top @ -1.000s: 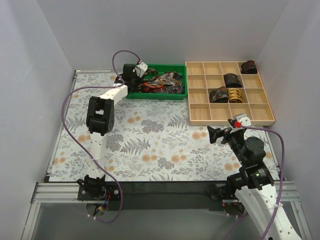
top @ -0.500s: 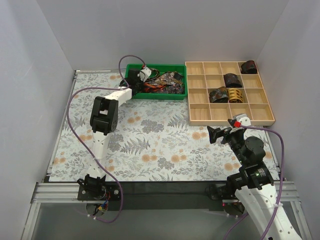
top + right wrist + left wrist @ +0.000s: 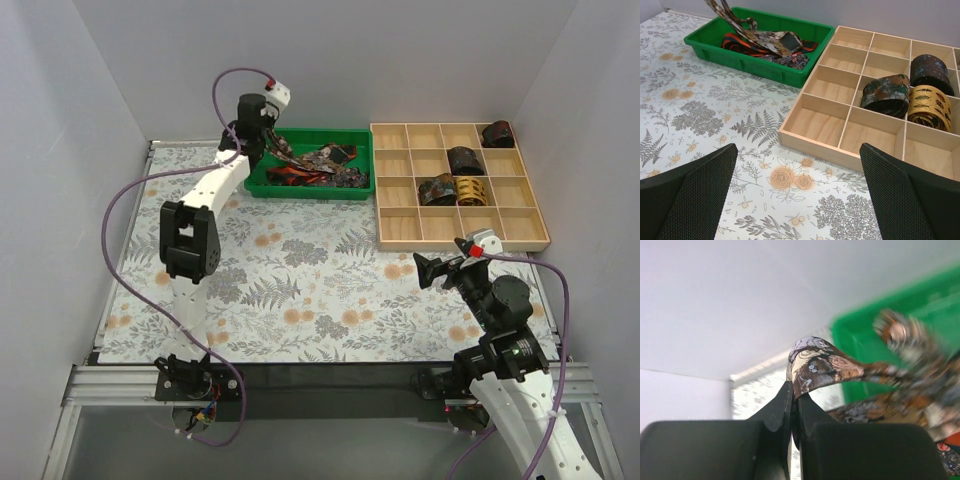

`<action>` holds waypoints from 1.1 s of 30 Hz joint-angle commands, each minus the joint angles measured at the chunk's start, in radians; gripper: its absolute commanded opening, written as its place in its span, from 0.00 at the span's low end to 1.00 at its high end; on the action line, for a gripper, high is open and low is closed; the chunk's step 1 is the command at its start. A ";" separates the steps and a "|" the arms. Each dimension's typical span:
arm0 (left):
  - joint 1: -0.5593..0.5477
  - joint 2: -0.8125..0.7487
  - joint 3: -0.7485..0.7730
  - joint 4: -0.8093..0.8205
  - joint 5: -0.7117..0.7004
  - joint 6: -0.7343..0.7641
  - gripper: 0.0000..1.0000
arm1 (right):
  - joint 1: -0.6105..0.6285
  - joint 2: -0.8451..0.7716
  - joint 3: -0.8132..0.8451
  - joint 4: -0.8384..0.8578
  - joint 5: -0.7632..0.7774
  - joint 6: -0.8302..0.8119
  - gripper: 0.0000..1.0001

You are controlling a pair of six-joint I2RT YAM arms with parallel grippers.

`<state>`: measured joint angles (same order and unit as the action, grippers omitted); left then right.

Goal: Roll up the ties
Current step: Grab a tie with the left arm, then move the tie to the center of the board

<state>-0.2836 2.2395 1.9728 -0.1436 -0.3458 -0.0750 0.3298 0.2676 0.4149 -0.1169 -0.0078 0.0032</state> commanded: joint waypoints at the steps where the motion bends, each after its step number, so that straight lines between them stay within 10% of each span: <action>1: 0.001 -0.225 0.064 -0.028 -0.024 -0.015 0.00 | 0.006 -0.025 0.009 0.040 -0.021 0.000 0.98; 18: -0.026 -0.642 -0.072 -0.180 0.206 -0.204 0.00 | 0.005 -0.084 0.009 0.053 -0.073 0.006 0.98; 33: -0.169 -1.027 -0.503 -0.388 0.844 -0.514 0.00 | 0.005 0.045 0.079 0.002 -0.227 0.027 0.99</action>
<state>-0.4500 1.3262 1.5463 -0.4679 0.3588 -0.5285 0.3298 0.2909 0.4259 -0.1215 -0.1867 0.0242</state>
